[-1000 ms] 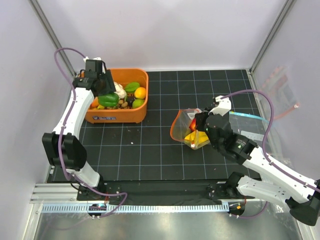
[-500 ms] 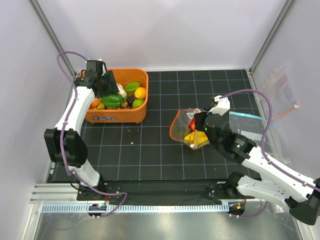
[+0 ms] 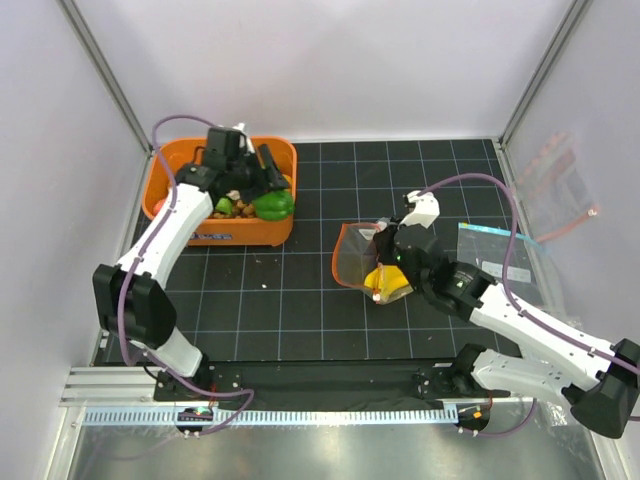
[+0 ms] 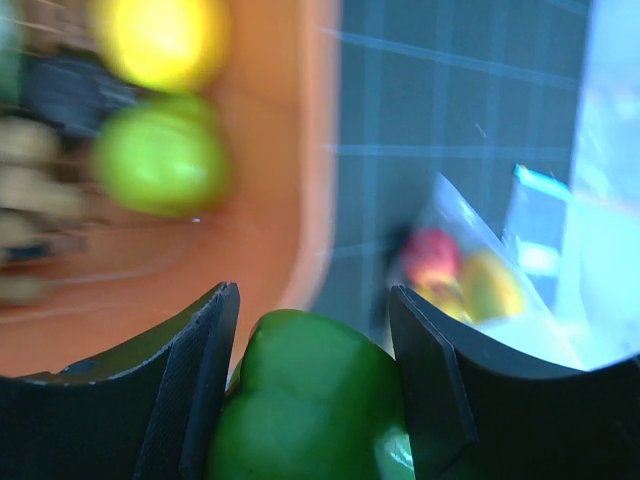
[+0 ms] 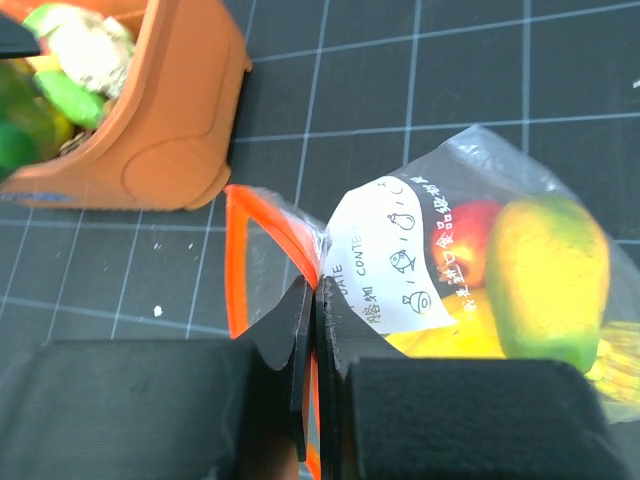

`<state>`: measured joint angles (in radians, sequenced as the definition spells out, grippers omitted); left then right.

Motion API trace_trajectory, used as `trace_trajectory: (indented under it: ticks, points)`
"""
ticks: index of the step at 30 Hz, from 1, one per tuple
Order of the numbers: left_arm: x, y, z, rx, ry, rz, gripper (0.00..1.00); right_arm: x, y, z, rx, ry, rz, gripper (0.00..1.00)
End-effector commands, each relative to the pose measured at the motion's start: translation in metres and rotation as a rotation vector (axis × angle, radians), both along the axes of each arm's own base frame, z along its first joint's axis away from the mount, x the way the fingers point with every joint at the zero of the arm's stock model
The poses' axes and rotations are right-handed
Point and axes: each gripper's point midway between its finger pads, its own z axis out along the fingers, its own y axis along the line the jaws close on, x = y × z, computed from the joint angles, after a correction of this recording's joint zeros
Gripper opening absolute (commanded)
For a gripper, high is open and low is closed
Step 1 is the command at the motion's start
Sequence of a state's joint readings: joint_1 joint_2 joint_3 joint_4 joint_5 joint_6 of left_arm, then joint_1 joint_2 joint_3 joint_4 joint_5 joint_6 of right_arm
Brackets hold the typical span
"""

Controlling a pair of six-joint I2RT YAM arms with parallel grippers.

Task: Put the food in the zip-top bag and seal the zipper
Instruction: Place the fake vegetable in the zipper food storage bag.

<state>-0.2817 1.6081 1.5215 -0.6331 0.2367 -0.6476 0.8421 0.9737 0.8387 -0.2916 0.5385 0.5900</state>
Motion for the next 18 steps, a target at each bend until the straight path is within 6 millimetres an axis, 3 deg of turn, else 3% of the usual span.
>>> trace_trajectory:
  ticks: [1, 2, 4, 5, 8, 9, 18]
  points:
    - [-0.011, -0.044, 0.033, -0.078, -0.118, -0.032, 0.00, 0.001, 0.013, 0.032, 0.100, -0.047, 0.040, 0.01]
    - [-0.022, -0.066, 0.033, -0.082, -0.122, -0.076, 0.00, 0.000, 0.013, 0.033, 0.104, -0.049, 0.043, 0.01]
    - [-0.023, -0.084, 0.032, -0.080, -0.146, -0.084, 0.00, -0.002, 0.011, 0.037, 0.117, -0.060, 0.042, 0.01]
    - [-0.033, -0.102, 0.031, -0.082, -0.148, -0.117, 0.00, -0.003, 0.010, 0.039, 0.124, -0.063, 0.041, 0.01]
    - [-0.037, -0.125, 0.029, -0.078, -0.176, -0.130, 0.00, -0.006, 0.010, 0.042, 0.139, -0.058, 0.052, 0.01]
    - [-0.047, -0.141, 0.027, -0.077, -0.180, -0.161, 0.00, -0.008, 0.011, 0.045, 0.154, -0.061, 0.061, 0.01]
    - [-0.074, -0.181, 0.035, -0.100, -0.358, -0.144, 0.00, -0.018, 0.007, 0.063, 0.273, -0.106, 0.064, 0.01]
